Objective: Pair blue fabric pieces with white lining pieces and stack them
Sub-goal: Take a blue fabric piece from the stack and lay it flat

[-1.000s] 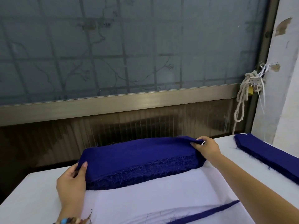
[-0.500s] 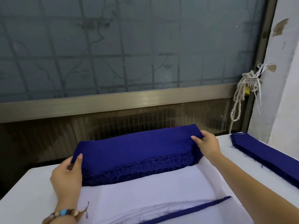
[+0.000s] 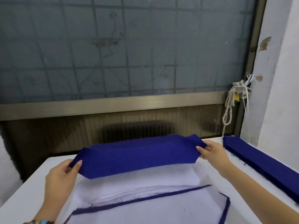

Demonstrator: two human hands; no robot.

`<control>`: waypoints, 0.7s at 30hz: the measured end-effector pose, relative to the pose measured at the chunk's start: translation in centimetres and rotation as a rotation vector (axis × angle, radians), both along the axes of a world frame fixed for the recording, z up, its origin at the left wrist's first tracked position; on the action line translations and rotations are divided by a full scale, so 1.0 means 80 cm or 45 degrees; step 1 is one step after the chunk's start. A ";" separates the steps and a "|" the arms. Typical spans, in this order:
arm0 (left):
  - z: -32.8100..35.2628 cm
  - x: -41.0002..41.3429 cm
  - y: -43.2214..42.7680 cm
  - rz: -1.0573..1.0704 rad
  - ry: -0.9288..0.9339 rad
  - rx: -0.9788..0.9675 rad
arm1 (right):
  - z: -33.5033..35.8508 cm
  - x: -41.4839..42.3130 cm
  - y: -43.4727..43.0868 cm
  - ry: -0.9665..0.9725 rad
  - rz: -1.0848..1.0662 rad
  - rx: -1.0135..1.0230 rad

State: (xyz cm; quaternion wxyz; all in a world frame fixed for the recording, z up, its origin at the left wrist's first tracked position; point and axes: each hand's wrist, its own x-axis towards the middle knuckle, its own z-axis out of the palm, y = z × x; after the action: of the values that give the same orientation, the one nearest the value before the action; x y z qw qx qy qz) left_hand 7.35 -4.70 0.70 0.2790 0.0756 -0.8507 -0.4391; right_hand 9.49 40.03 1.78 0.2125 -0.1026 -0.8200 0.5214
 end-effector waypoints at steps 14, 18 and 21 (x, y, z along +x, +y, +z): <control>-0.032 0.087 -0.037 -0.212 -0.549 0.381 | -0.064 0.140 0.001 -0.208 0.038 0.071; -0.043 0.090 -0.037 -0.260 -0.630 0.251 | -0.077 0.149 -0.007 -0.161 0.020 0.141; -0.046 0.092 -0.040 -0.299 -0.637 0.153 | -0.081 0.147 -0.006 -0.148 0.034 0.187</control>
State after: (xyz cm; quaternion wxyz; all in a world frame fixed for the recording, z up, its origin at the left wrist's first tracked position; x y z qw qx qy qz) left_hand 14.70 -7.94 -2.99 0.0025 0.0989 -0.8684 -0.4859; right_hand 21.28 39.52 -4.69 0.1645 -0.1058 -0.8684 0.4558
